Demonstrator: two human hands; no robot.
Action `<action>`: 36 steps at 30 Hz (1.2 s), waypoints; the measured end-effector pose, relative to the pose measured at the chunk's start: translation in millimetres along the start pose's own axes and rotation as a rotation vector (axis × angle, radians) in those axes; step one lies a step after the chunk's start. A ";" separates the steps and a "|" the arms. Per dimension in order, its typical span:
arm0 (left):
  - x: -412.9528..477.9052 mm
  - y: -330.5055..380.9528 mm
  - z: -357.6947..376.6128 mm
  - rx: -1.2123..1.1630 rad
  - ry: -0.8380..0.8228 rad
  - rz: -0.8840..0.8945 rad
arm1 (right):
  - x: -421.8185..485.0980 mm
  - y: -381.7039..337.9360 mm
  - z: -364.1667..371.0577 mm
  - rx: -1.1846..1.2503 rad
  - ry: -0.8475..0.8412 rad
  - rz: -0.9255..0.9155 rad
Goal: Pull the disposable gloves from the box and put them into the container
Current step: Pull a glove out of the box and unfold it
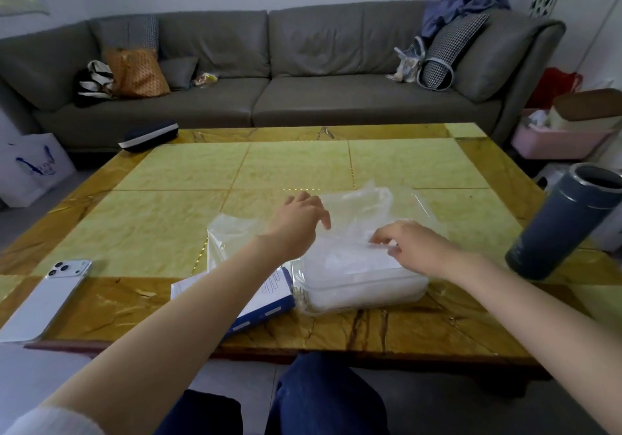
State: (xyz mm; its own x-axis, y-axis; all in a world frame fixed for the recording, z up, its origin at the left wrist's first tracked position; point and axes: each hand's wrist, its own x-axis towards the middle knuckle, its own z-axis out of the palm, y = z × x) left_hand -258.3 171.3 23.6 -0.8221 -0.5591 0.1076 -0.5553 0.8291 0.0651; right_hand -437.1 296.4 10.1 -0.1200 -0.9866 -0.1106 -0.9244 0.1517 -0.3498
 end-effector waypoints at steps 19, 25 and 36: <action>28.5 36.6 53.3 0.038 -0.529 -0.036 | 48.6 17.0 22.2 -0.155 -0.304 -0.014; 33.3 36.2 54.3 0.053 -0.554 -0.073 | 57.4 28.6 18.8 -0.277 -0.368 0.002; 37.1 30.8 64.2 0.143 -0.706 -0.160 | 65.8 40.7 31.0 -0.587 -0.420 -0.057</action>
State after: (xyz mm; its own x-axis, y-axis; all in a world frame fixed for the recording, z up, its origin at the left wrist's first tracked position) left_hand -313.9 175.7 -34.1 -0.5883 -0.5841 -0.5593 -0.6465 0.7552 -0.1087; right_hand -471.5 239.5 -40.2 -0.0253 -0.8676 -0.4966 -0.9812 -0.0736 0.1785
